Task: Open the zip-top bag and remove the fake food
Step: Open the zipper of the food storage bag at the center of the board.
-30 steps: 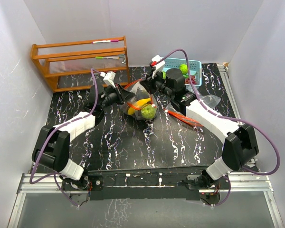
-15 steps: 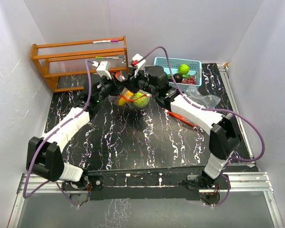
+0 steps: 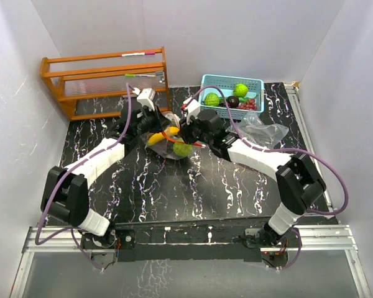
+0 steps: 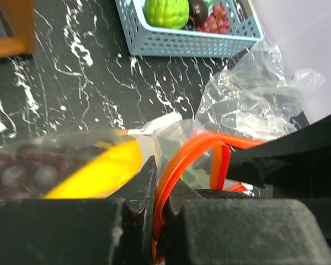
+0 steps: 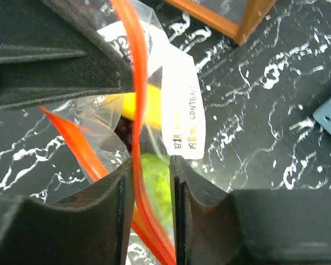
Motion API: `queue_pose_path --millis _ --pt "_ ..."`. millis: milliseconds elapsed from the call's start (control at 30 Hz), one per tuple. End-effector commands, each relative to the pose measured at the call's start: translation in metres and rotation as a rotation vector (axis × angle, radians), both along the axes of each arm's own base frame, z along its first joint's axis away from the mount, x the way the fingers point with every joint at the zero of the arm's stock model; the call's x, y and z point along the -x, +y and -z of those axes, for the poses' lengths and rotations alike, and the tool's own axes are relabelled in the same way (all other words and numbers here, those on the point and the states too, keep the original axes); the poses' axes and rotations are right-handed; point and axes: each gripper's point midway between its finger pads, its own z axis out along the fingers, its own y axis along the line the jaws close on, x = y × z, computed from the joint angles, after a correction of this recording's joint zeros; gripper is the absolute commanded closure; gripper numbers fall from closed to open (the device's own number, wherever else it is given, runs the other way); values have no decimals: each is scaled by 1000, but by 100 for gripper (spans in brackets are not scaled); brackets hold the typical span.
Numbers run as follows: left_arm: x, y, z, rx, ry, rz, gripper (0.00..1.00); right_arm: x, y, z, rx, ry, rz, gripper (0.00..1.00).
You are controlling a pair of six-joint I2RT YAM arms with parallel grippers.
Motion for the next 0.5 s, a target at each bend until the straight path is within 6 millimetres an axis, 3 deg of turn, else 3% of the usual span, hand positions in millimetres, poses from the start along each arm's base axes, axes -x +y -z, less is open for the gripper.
queue_pose_path --millis 0,100,167,267,367,467 --pt "10 -22 -2 58 10 65 100 -5 -24 -43 -18 -88 118 61" --pt "10 -26 1 60 16 79 100 -3 -41 -73 -75 -159 189 56" --pt "10 -27 0 57 17 81 100 2 -44 -87 -121 -178 194 60" --pt "10 -25 0 61 13 71 100 16 -33 -103 -223 -155 127 71" --pt "10 -29 0 74 19 83 100 32 -13 -101 -311 -91 20 91" --pt "9 -33 2 93 28 95 100 42 4 -84 -342 -16 -64 93"
